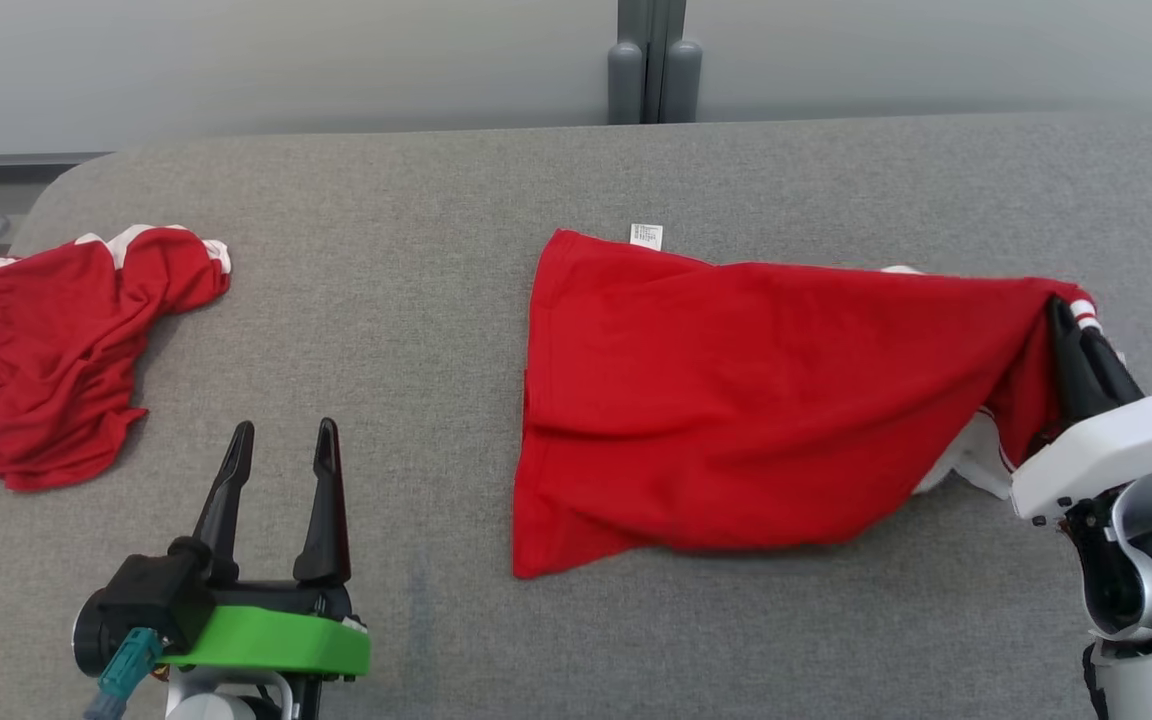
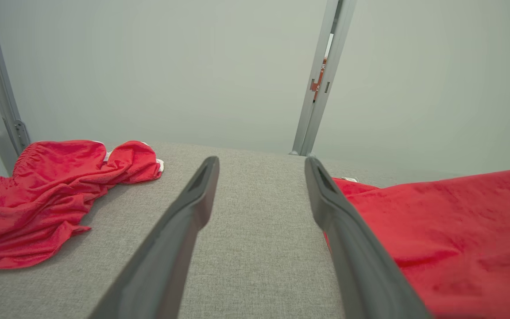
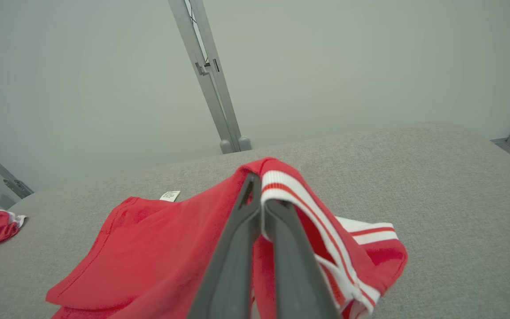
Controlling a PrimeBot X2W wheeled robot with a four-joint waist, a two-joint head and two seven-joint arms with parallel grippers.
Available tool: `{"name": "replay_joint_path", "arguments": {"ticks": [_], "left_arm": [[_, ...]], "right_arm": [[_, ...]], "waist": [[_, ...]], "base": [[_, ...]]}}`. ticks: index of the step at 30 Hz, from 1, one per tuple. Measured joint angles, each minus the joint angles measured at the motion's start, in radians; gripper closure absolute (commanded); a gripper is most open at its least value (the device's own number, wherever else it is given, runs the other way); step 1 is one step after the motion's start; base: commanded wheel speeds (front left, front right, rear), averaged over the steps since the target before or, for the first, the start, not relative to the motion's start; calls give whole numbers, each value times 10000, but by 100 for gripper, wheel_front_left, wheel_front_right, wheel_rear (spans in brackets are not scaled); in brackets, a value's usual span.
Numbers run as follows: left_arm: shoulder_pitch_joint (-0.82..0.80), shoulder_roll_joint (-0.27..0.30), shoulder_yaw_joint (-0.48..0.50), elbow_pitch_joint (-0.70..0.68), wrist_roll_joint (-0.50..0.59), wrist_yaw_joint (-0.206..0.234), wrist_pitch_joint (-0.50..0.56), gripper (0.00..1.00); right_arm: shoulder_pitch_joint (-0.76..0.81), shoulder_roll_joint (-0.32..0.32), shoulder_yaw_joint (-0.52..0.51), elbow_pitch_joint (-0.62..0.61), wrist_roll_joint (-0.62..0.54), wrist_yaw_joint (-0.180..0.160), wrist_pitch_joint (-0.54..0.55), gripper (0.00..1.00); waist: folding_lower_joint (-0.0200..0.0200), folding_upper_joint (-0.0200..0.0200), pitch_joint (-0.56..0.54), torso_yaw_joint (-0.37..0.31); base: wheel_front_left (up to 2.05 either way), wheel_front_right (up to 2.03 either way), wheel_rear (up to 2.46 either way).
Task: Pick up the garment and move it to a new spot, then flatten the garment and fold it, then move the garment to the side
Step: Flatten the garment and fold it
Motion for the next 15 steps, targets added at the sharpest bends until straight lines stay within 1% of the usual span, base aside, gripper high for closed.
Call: {"name": "replay_joint_path", "arguments": {"ticks": [3, 6, 12, 15], "left_arm": [[-101, 0, -36, -6, 0, -6, 0, 0], [-230, 2, -121, -6, 0, -12, 0, 0], [-399, 0, -309, -6, 0, -15, 0, 0], [-529, 2, -378, 42, 0, -21, 0, 0]], "right_arm": [[-472, -27, -84, 1099, 125, -2, -136, 100], [-1400, -219, -79, 2422, 134, -4, -623, 100], [-3337, -915, 362, 5166, 132, -2, -1687, 100], [-4159, -1331, 552, 6487, -79, -2, -2288, 100]], "waist": [[0, 0, 132, -4], [1, 0, 281, 40], [0, 0, 534, 345], [0, 0, 678, 591]], "base": [[0, 0, 0], [0, 0, 0], [0, 0, 0], [0, 0, 0]]}}
